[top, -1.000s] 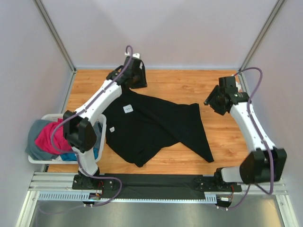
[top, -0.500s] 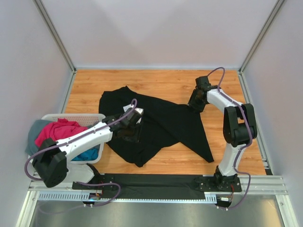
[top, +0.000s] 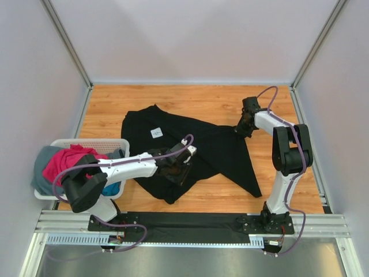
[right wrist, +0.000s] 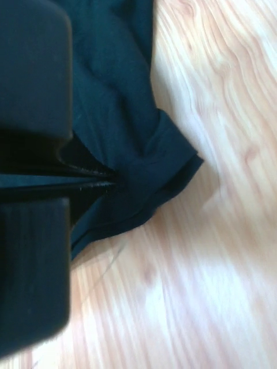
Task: Fold and stack the t-shirts
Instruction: Flatten the tshirt out
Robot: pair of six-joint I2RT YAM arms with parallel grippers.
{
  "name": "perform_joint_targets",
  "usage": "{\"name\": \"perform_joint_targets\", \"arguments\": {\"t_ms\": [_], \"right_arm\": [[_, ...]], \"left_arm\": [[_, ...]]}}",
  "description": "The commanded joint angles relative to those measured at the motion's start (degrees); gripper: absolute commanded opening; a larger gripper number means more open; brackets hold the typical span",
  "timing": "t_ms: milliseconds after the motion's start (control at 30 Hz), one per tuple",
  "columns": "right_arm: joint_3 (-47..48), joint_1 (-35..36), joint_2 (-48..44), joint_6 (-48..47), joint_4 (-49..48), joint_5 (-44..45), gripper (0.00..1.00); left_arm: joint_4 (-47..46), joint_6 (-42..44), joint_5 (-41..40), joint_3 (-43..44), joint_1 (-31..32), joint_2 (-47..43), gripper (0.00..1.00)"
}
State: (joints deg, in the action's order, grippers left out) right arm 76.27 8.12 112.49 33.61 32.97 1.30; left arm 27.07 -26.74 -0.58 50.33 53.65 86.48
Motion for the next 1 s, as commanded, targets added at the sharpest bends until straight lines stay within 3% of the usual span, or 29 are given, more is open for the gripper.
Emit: {"name": "perform_joint_targets", "arguments": {"t_ms": [0, 233, 333, 367, 467, 767, 967], "right_arm": [[-5.2, -3.2, -2.0, -0.4, 0.1, 2.6, 0.0], [-11.1, -11.0, -8.7, -2.2, -1.9, 1.6, 0.01], [-11.4, -12.9, -9.7, -2.8, -1.6, 1.5, 0.0], [-11.3, -13.2, -9.9, -3.0, -1.7, 1.4, 0.0], [-11.0, -14.2, -10.3, -3.4, -1.5, 1.2, 0.01], [-11.2, -15.7, -11.8, -3.5, -1.2, 1.3, 0.0], [-15.7, -15.8, -16.0, -4.1, -2.5, -4.3, 0.0]], "left_arm": [[-2.7, 2.6, 1.6, 3.4, 2.7, 2.3, 0.46], [-1.7, 3.4, 2.1, 2.6, 6.6, 4.0, 0.33], [-0.9, 4.4, 3.4, 1.5, 8.0, 3.2, 0.12], [-0.9, 4.9, 3.6, 1.2, 9.2, 2.6, 0.0], [-2.0, 6.1, 4.0, 0.1, 12.0, -1.0, 0.0], [6.4, 5.7, 4.5, 3.5, 14.8, -3.2, 0.0], [11.7, 3.8, -6.1, 7.1, 15.3, -5.3, 0.02]]}}
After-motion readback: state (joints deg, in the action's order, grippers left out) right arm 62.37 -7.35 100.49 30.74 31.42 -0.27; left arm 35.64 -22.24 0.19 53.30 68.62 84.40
